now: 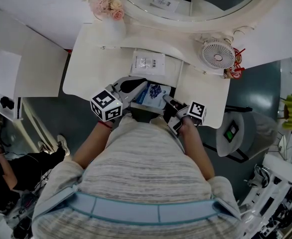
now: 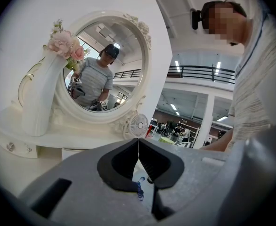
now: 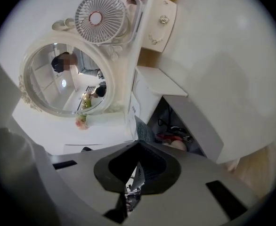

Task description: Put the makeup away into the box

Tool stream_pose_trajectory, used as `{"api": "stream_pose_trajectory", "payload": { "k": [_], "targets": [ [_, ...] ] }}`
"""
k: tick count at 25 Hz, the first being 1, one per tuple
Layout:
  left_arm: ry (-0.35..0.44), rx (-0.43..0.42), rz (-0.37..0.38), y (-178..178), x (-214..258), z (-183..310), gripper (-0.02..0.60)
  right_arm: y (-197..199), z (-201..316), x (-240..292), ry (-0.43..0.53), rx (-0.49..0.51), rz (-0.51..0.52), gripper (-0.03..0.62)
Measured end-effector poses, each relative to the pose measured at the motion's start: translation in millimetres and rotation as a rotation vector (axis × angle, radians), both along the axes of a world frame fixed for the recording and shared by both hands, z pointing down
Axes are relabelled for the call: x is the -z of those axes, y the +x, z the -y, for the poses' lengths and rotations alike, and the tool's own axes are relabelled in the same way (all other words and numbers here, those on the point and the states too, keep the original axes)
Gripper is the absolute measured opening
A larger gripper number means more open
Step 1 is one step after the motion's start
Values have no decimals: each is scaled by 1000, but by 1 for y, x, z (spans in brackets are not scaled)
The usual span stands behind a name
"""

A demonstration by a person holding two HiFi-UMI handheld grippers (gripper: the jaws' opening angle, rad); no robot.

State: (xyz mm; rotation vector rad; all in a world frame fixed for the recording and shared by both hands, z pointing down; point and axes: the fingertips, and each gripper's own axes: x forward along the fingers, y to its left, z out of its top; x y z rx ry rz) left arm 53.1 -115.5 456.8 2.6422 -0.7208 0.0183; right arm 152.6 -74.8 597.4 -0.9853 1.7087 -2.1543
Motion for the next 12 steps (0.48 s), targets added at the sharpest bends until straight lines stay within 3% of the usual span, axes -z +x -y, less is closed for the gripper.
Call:
{"api": "stream_pose_trajectory", "payload": {
  "k": [5, 12],
  "targets": [
    [0, -2, -2, 0, 0, 0, 15, 8, -2, -20, -95, -87, 38, 9],
    [-2, -6, -1, 1, 0, 0, 15, 11, 0, -18, -131, -147, 47, 9]
  ]
}}
